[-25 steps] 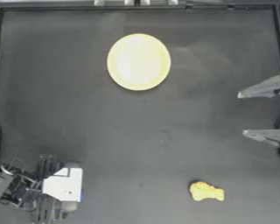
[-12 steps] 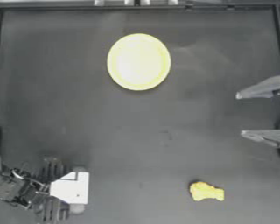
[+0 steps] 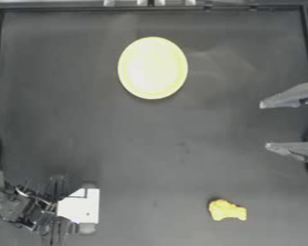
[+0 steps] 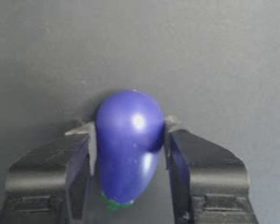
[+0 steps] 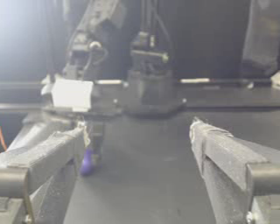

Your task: Put purple eggplant on plate

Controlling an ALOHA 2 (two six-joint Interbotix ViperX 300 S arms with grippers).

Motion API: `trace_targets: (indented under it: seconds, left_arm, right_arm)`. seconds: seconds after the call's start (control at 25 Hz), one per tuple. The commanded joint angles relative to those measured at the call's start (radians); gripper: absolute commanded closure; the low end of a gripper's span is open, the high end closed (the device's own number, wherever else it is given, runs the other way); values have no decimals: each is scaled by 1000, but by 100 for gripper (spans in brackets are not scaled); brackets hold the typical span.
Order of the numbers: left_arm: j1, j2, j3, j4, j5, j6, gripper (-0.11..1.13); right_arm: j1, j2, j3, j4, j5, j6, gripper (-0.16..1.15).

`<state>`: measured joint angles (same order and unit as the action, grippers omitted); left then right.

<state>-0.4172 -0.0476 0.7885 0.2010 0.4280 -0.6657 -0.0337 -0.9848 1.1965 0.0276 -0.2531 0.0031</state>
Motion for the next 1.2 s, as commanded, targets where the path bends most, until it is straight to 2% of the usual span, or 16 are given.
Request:
trace_targets:
  seconds: [0.04, 0.24, 0.44, 0.64, 0.76, 0.96, 1.2]
  left_arm:
    - [5, -32, -23, 0, -2, 2, 65]
    - [31, -95, -28, 21, 8, 11, 62]
    - [94, -222, -25, 146, 28, 15, 62]
    - [212, -328, -12, 278, 29, 21, 63]
    - [302, -390, -9, 321, 28, 92, 63]
    - [434, -437, -28, 321, 15, 247, 64]
    - [595, -390, -95, 314, -2, 423, 64]
  right_arm:
    - [0, 8, -18, 2, -8, 0, -1]
    - [0, 8, -18, 3, -8, 2, -1]
    - [2, 8, -17, 3, -6, 3, -1]
    - [0, 14, -17, 3, -8, 3, -1]
    - [0, 28, -18, 2, -8, 3, -1]
    - [0, 51, -25, 3, -9, 3, -1]
    - [0, 60, -25, 3, -26, 2, -1]
